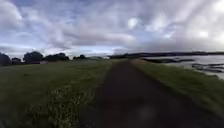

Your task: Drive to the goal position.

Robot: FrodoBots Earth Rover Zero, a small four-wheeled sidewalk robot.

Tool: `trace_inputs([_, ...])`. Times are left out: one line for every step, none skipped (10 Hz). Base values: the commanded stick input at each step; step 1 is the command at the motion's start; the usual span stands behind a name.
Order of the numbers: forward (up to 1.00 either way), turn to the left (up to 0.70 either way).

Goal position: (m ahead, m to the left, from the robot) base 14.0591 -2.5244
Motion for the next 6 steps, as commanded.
trace_inputs([0.7, 0.0])
trace_inputs([0.7, 0.0])
trace_inputs([0.7, 0.0])
trace_inputs([0.7, 0.0])
trace_inputs([0.7, 0.0])
trace_inputs([0.57, 0.0])
